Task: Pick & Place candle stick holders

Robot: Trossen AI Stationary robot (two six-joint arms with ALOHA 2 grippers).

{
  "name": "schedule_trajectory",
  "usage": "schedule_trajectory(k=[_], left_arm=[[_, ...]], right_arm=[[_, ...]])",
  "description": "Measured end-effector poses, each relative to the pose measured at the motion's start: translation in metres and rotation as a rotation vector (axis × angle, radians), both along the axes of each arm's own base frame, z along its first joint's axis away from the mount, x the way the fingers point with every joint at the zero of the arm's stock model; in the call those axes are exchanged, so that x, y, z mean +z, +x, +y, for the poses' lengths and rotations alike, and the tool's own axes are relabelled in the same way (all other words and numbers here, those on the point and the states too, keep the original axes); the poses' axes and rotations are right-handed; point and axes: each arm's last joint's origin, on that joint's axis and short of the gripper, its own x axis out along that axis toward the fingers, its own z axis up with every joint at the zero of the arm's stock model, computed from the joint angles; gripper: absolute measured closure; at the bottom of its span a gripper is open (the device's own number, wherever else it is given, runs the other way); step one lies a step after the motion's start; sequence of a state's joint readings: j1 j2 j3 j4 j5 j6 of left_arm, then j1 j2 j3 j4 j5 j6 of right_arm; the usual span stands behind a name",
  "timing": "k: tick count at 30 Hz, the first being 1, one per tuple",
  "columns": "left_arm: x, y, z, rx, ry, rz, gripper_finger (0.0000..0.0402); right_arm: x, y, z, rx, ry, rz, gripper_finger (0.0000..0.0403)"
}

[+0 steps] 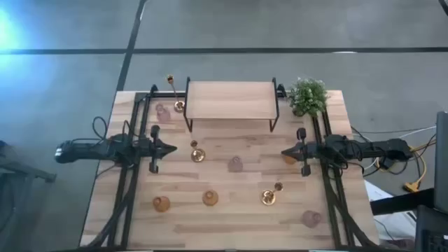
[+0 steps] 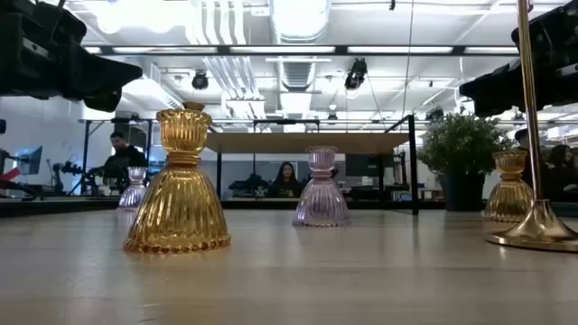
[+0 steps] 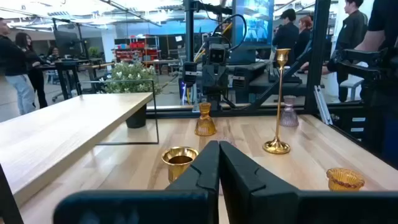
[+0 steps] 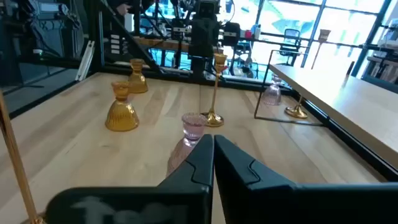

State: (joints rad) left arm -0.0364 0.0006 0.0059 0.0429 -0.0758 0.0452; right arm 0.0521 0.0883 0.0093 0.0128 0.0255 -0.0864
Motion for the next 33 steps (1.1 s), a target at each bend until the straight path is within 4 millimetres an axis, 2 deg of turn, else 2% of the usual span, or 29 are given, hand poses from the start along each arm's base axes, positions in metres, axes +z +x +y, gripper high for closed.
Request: schedule_trajectory(k=[30, 33], left_arm=[[0.0, 0.0, 0.0, 0.0, 0.0, 0.0, 0.039], [0.0, 0.0, 0.0, 0.0, 0.0, 0.0, 0.039]], right_arm=[[0.0, 0.0, 0.0, 0.0, 0.0, 0.0, 0.0394], [0.0, 0.0, -0.0001, 0.0, -0.045, -0.001, 0.0394]])
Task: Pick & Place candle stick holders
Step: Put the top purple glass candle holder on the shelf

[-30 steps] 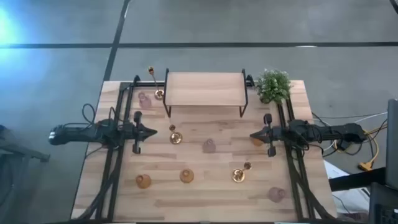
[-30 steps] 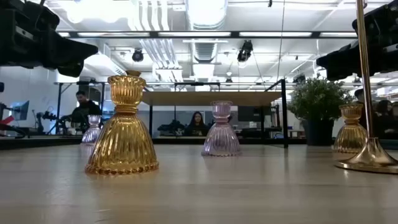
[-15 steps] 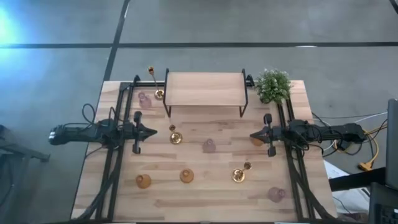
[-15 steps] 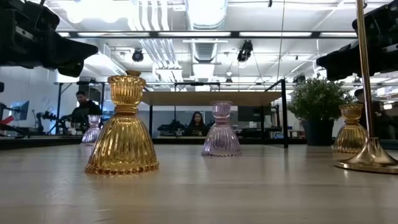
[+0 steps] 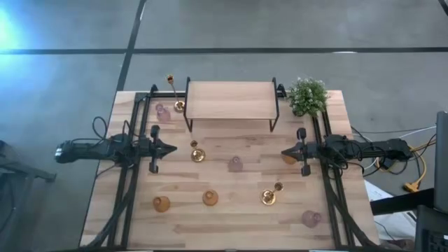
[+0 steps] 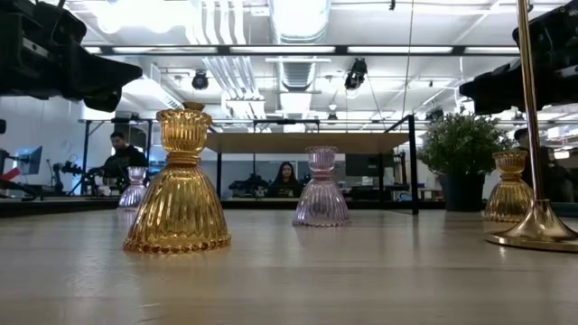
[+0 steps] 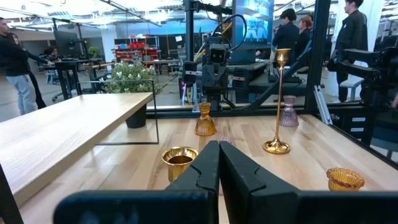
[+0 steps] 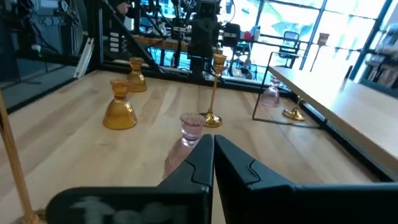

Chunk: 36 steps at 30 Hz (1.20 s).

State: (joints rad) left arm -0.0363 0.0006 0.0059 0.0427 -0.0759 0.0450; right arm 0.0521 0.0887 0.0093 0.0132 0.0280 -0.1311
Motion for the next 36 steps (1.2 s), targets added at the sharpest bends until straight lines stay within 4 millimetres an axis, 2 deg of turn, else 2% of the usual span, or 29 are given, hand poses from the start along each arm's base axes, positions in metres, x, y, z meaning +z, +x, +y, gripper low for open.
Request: schedule_trajectory(k=[3, 6, 10, 12, 16, 21, 24, 32, 36], left_arm=[[0.0, 0.0, 0.0, 0.0, 0.0, 0.0, 0.039], [0.0, 0.0, 0.0, 0.0, 0.0, 0.0, 0.039], [0.0, 0.0, 0.0, 0.0, 0.0, 0.0, 0.039], [0.0, 0.0, 0.0, 0.0, 0.0, 0.0, 0.039], [0.0, 0.0, 0.0, 0.0, 0.0, 0.0, 0.039], [0.0, 0.0, 0.0, 0.001, 0.0, 0.0, 0.039], [0.0, 0.0, 0.001, 0.026, -0.001, 0.0, 0.039], [0.0, 0.0, 0.002, 0.083, 0.004, -0.003, 0.039], [0.003, 0.0, 0.002, 0.084, -0.001, -0.032, 0.039]], right_arm=[[0.001, 0.0, 0.0, 0.0, 0.006, -0.006, 0.0394], [0.02, 0.0, 0.0, -0.002, 0.004, -0.21, 0.0394], [0.071, -0.017, -0.002, 0.001, 0.108, -0.634, 0.0394], [0.097, -0.03, -0.003, -0.027, 0.099, -0.802, 0.0394], [0.148, -0.056, -0.006, -0.147, -0.03, -0.965, 0.0394], [0.204, -0.081, -0.008, -0.19, -0.077, -0.964, 0.0394], [0.235, -0.089, -0.008, -0.191, -0.097, -0.909, 0.0394], [0.309, -0.081, -0.008, -0.183, -0.085, -0.727, 0.0394], [0.34, -0.066, -0.007, -0.174, -0.089, -0.633, 0.0394]])
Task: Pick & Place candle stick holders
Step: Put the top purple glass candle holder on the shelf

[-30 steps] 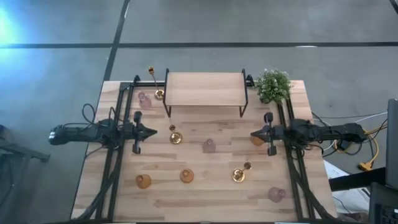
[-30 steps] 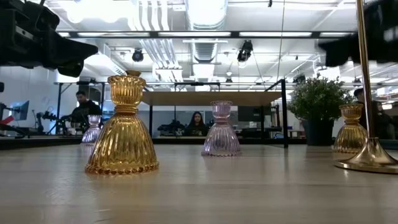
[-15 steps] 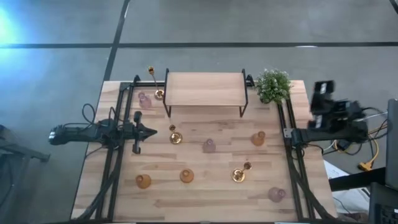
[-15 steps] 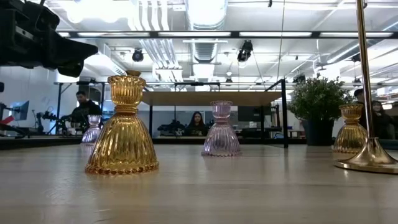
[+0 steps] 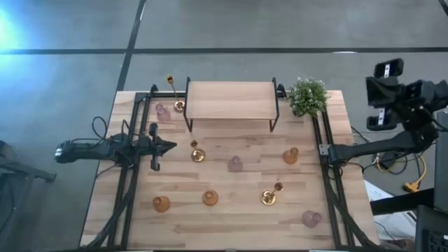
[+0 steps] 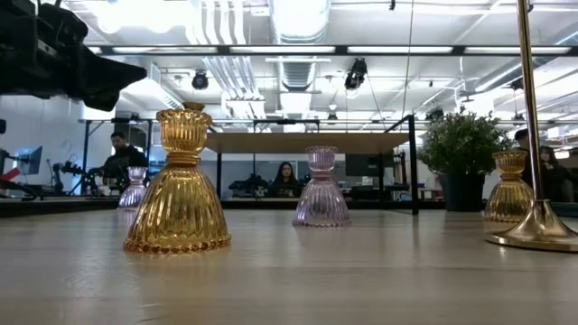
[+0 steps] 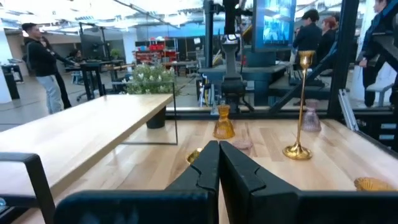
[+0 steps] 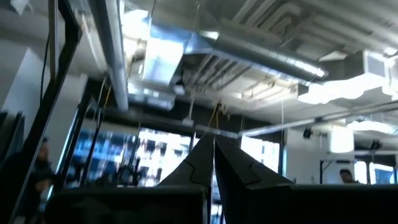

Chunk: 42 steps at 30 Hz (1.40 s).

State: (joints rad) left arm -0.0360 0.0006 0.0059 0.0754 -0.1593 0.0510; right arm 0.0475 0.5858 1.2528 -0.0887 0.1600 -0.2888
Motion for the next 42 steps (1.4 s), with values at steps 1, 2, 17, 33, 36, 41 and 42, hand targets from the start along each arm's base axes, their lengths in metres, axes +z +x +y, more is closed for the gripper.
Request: schedule_trajectory(k=[1, 2, 17, 33, 36, 41, 42], left_arm=[[0.003, 0.0, 0.0, 0.0, -0.001, -0.027, 0.039], [0.006, -0.001, 0.0, -0.001, -0.002, -0.06, 0.039], [0.061, -0.021, 0.001, 0.002, -0.028, -0.526, 0.039], [0.084, -0.038, 0.006, 0.188, -0.022, -0.728, 0.039], [0.087, -0.039, 0.007, 0.247, -0.03, -0.722, 0.039], [0.092, -0.036, 0.01, 0.327, -0.063, -0.689, 0.039], [0.096, -0.035, 0.01, 0.356, -0.07, -0.674, 0.039]], right_arm=[[0.006, 0.005, 0.0, 0.001, 0.0, 0.027, 0.0394], [0.012, 0.012, 0.001, 0.001, -0.001, 0.055, 0.0394], [0.026, 0.103, 0.005, 0.067, 0.144, 0.382, 0.0394], [-0.037, 0.163, 0.008, 0.059, 0.472, 0.825, 0.0394], [-0.047, 0.159, 0.006, -0.028, 0.551, 0.894, 0.0394], [-0.053, 0.15, 0.003, -0.142, 0.57, 0.94, 0.0394], [-0.052, 0.149, 0.002, -0.157, 0.56, 0.937, 0.0394]])
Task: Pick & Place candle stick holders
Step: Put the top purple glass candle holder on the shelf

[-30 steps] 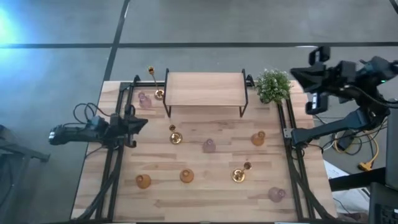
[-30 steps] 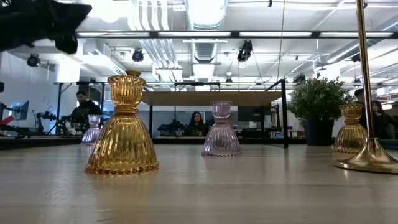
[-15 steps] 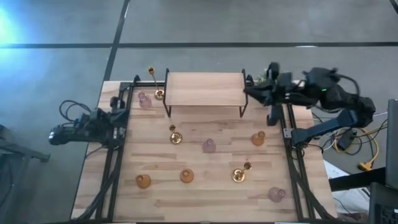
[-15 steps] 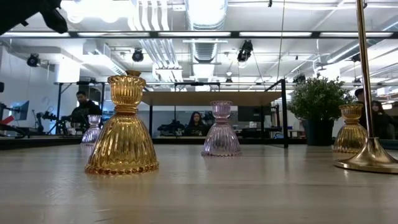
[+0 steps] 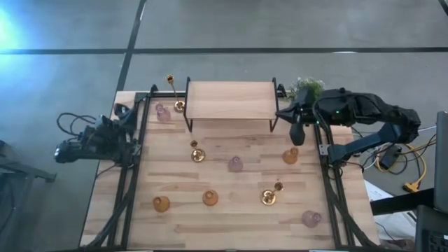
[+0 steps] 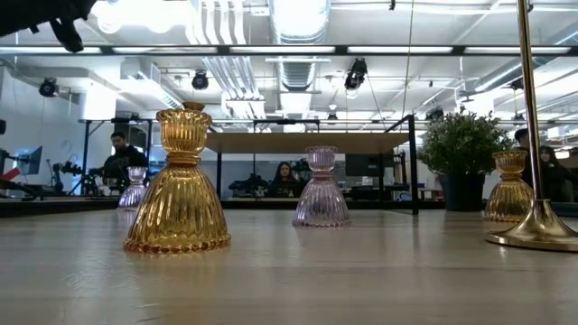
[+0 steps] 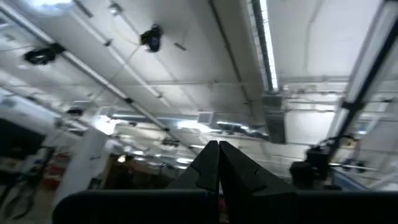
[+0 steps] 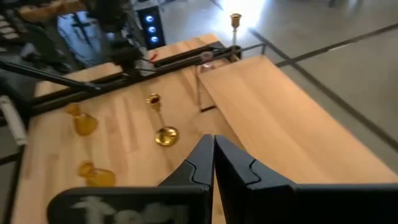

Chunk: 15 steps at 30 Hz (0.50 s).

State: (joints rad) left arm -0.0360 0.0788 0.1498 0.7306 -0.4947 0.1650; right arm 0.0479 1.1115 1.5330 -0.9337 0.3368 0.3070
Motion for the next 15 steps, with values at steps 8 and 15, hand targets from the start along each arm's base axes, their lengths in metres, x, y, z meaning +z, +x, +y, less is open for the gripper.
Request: schedule_trajectory(k=[8, 15], left_arm=[[0.05, 0.025, 0.002, 0.105, -0.021, 0.417, 0.039], [0.088, 0.045, 0.006, 0.275, -0.072, 0.64, 0.0388]], right_arm=[[0.007, -0.015, -0.005, -0.093, -0.151, -0.003, 0.0394], [0.007, -0.022, -0.006, -0.099, -0.181, -0.003, 0.0394]])
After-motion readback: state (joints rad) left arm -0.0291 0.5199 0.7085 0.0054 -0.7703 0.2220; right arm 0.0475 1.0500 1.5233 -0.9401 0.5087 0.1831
